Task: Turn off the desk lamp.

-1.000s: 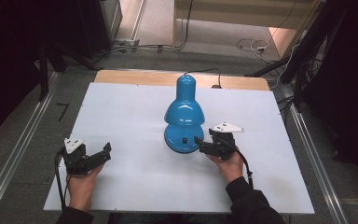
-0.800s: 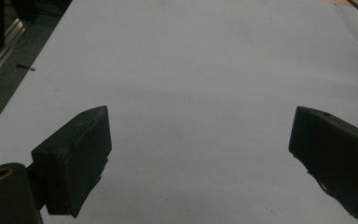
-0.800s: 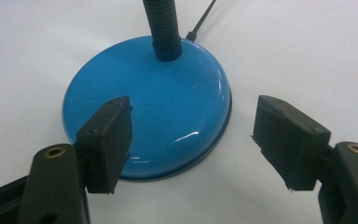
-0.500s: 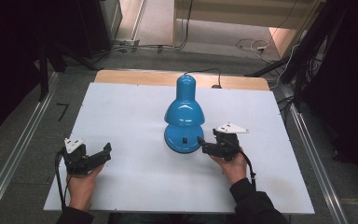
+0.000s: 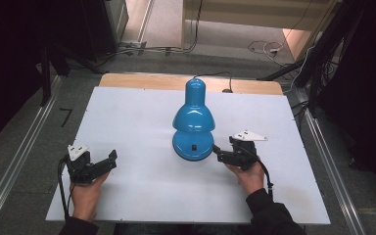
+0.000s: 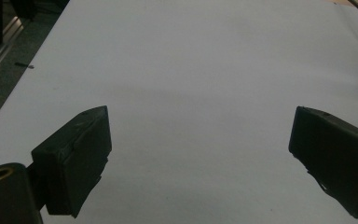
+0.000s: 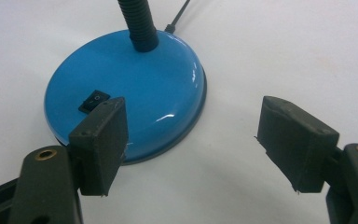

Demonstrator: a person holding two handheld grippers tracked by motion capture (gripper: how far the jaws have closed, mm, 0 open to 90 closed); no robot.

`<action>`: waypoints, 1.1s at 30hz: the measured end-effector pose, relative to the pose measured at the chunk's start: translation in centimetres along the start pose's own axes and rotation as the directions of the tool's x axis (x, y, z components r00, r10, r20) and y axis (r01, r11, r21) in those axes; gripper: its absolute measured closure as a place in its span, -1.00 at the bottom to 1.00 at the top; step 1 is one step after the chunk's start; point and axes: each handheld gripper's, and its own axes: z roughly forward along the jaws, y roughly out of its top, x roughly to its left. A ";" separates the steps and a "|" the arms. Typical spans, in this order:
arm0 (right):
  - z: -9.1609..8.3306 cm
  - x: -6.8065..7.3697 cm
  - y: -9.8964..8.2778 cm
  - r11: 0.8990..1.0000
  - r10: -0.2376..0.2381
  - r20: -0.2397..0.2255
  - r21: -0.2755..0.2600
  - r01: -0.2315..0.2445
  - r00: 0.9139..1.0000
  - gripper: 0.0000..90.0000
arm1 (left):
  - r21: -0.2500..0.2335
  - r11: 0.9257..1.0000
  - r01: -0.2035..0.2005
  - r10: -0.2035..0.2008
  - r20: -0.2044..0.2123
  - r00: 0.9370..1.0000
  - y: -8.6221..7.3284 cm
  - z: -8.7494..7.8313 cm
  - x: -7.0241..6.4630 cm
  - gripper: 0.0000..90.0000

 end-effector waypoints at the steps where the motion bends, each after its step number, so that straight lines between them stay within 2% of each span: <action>1: -0.1 -0.1 -0.1 1.000 0.000 0.003 -0.001 0.000 1.000 -0.49 | 0.001 1.000 -0.001 0.001 0.000 1.000 0.0 0.0 0.0 -0.86; 14: -0.7 -1.0 -0.4 1.000 0.025 0.012 -0.004 -0.025 1.000 -0.50 | 0.002 1.000 0.001 -0.001 -0.002 1.000 0.0 0.0 0.0 -0.86; 33: -1.6 -2.8 -1.2 0.999 0.044 0.054 -0.012 -0.044 0.998 -0.51 | 0.008 1.000 0.009 -0.009 0.003 1.000 0.0 0.0 0.1 -0.86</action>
